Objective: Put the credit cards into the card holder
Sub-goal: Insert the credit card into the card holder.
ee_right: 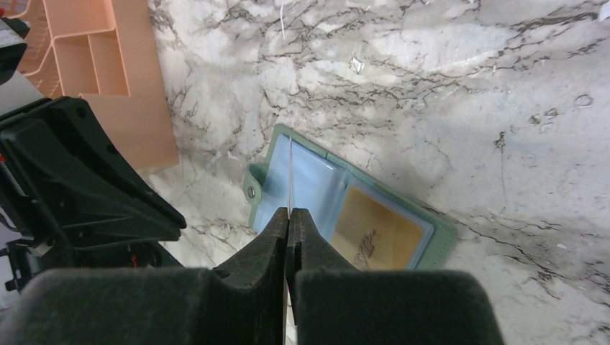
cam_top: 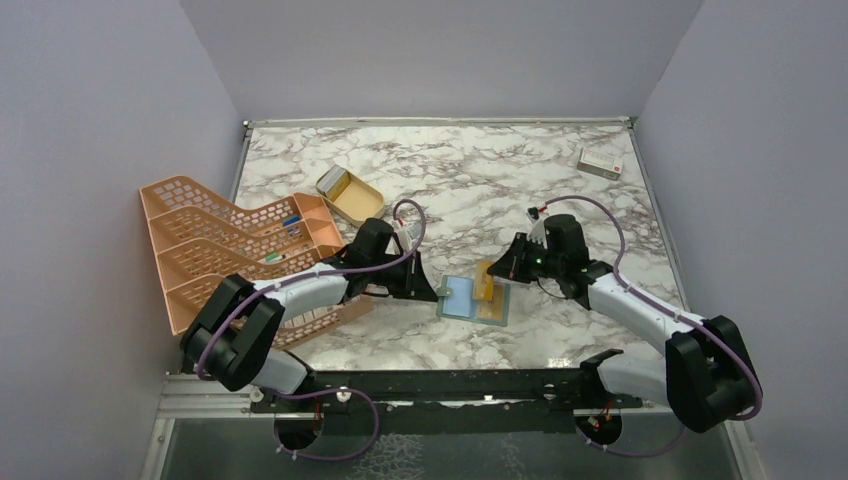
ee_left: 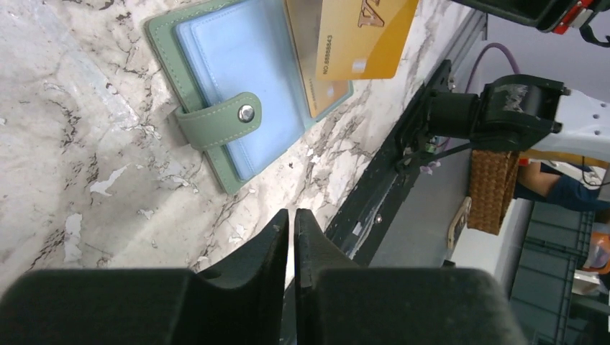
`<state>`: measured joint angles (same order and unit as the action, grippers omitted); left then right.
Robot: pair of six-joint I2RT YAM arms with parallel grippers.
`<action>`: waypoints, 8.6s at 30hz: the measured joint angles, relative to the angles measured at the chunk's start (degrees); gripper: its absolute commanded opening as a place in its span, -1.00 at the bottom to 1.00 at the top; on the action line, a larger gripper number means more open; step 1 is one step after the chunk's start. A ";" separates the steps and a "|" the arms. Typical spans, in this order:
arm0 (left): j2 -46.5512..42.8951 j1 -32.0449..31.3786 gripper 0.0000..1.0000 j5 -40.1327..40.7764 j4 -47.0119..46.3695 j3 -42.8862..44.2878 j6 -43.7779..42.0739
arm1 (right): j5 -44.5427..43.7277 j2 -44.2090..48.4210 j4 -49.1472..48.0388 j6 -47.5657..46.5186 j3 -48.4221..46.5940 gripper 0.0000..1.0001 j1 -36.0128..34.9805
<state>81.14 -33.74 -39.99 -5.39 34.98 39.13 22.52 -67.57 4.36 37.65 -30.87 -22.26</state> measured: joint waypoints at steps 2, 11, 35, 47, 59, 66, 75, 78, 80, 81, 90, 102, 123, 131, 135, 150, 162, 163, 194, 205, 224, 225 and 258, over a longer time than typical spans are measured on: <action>0.85 -0.76 -0.98 1.88 0.00 0.24 -0.28 | 1.57 -0.76 -1.05 0.00 0.92 -0.99 0.66; 4.28 -3.15 -0.99 8.20 -0.66 0.24 -0.52 | 3.98 -2.05 -3.43 0.02 3.10 -0.99 1.40; 11.39 -8.74 -1.00 13.73 -6.38 0.26 1.07 | 4.94 -5.27 -12.85 4.52 8.44 -0.99 1.75; 11.39 -9.03 -1.00 14.45 -6.43 0.24 1.38 | 3.72 -5.29 -12.04 3.21 8.74 -0.98 1.77; 11.39 -9.07 -1.00 14.56 -6.43 0.24 1.46 | 3.48 -5.29 -12.00 3.23 9.97 -0.99 2.01; 11.37 -9.14 -1.00 14.71 -6.43 0.24 1.49 | 3.45 -5.42 -12.26 3.19 10.16 -0.98 2.01; 11.37 -9.14 -1.00 14.73 -6.43 0.26 1.49 | 4.70 -7.65 -14.05 3.21 10.80 -0.98 2.05; 11.37 -9.16 -1.00 14.73 -6.43 0.26 1.49 | 5.57 -9.03 -15.12 3.21 10.80 -0.98 2.14; 11.37 -9.16 -1.00 14.73 -6.43 0.26 1.46 | 6.01 -9.64 -15.69 3.19 10.75 -0.98 2.23; 11.37 -9.16 -1.00 14.73 -6.43 0.26 1.46 | 6.25 -9.84 -15.91 3.17 10.71 -0.98 2.25; 11.43 -9.27 -1.00 14.93 -5.57 0.81 1.42 | 7.80 -11.41 -15.98 2.29 9.38 -0.98 2.25; 11.43 -9.53 -1.00 15.28 -5.20 1.01 1.44 | 8.79 -12.79 -15.93 1.18 8.41 -0.91 2.25; 11.28 -10.49 -1.00 16.79 -5.75 1.01 1.46 | 1.49 -9.46 -2.80 -0.20 2.95 -0.20 2.10; 11.28 -10.60 -1.00 17.00 -5.95 1.01 1.46 | -0.87 -5.66 2.69 -0.92 2.91 -0.18 2.10; 11.28 -10.64 -1.00 17.09 -6.01 1.01 1.46 | -0.81 -5.95 2.58 -0.90 2.95 -0.12 2.10; 11.28 -11.69 -1.00 18.05 -6.51 1.01 1.70 | -0.24 -8.74 -3.54 1.95 3.56 -0.08 -3.89; 11.34 -12.52 -1.00 18.58 -6.95 1.01 2.29 | -1.55 -5.77 -0.96 3.08 4.15 -0.04 -4.44; 11.34 -12.52 -1.00 18.60 -6.95 1.01 2.34 | -1.84 -5.31 -0.79 3.08 4.28 -0.04 -4.44; 10.88 -12.79 -0.87 19.56 -6.47 1.01 2.99 | -1.20 -6.54 -4.24 6.16 5.51 0.09 -7.76; 10.23 -12.90 -0.89 21.22 -5.66 1.01 3.15 | -4.48 -8.85 -1.64 6.08 2.75 0.07 -9.73; 10.14 -12.90 -0.76 21.53 -5.75 1.01 3.41 | -5.18 -9.14 -4.04 5.95 4.50 -0.59 -10.80; 10.01 -12.90 -0.74 21.68 -5.55 1.01 3.43 | -5.20 -9.14 -4.17 5.81 4.70 -0.62 -10.78; 6.16 -12.90 0.00 20.28 -14.78 -1.77 12.02 | -6.40 -9.90 -3.06 4.07 4.70 -0.98 -10.80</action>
<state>87.31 -46.63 -19.70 -20.16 33.21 51.16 16.12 -77.47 1.30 41.71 -26.17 -33.06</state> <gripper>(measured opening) 0.497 0.013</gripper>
